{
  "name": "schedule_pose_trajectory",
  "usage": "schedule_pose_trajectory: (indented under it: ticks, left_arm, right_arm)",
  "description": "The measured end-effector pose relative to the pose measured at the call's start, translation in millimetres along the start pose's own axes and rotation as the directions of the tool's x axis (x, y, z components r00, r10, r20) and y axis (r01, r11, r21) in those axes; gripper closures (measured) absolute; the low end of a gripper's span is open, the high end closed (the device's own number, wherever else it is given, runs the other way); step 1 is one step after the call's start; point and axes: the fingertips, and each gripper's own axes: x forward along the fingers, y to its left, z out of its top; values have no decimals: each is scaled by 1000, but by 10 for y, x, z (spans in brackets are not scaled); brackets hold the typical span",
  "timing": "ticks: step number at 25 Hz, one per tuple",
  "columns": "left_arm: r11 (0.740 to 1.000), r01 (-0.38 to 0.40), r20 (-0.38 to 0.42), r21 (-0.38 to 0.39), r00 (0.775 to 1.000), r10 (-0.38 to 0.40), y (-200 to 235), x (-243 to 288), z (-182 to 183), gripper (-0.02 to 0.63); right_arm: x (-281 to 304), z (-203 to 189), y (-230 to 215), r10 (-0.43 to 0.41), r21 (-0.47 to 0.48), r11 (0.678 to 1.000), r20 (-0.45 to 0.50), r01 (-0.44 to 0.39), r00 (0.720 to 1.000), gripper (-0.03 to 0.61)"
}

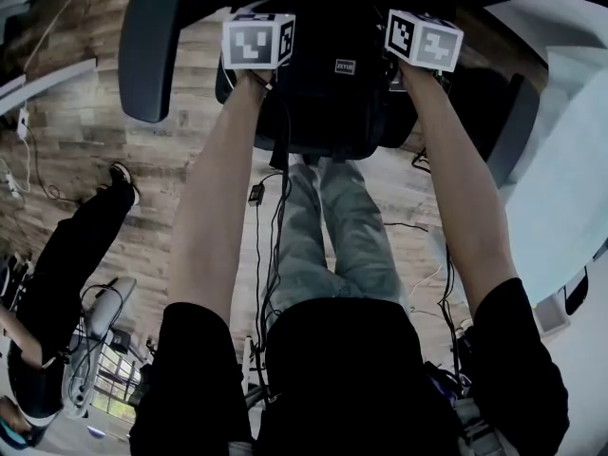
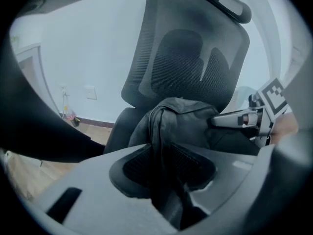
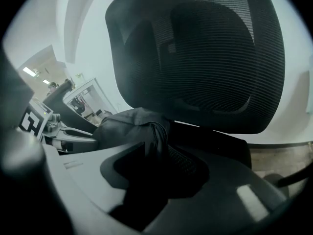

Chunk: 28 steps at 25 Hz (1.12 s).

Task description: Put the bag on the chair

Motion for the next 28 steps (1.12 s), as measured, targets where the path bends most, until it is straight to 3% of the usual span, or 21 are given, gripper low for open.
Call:
schedule_pose_trajectory:
  ticks: [4, 6, 9, 13, 18, 20, 24, 28]
  left_arm:
    - [999, -33, 1, -31, 999, 33, -9, -333, -132, 515]
    - [998, -38, 8, -51, 999, 39, -63, -562, -130, 540]
    - [998, 11, 87, -64, 996, -6, -209, -818, -10, 594]
    - [997, 74, 173, -15, 982, -70, -525, -1253, 180, 611]
    - [996, 68, 271, 54, 959, -80, -829, -1903, 485, 611]
    - [995, 62, 342, 76, 936, -85, -955, -2221, 670, 611]
    - [993, 96, 501, 64, 858, -115, -1231, -2920, 947, 611]
    - [988, 135, 585, 71, 797, -151, -1567, -3628, 1083, 611]
  right_arm:
    - [-287, -9, 100, -6, 22, 1000, 15, 5, 1000, 402]
    - [-466, 7, 198, -1, 9, 1000, 18, 1, 1000, 419]
    - [-708, 85, 403, 29, -24, 999, 53, -28, 998, 458]
    - [-1129, 252, 685, 56, -35, 998, 151, -51, 987, 568]
    - [-1773, 509, 1076, 98, -36, 995, 265, -91, 959, 571]
    - [-2083, 631, 1238, 111, -48, 994, 319, -100, 941, 569]
    - [-2780, 842, 1614, 142, -99, 989, 428, -109, 892, 568]
    - [-3483, 1054, 2047, 195, -170, 978, 517, -123, 833, 566]
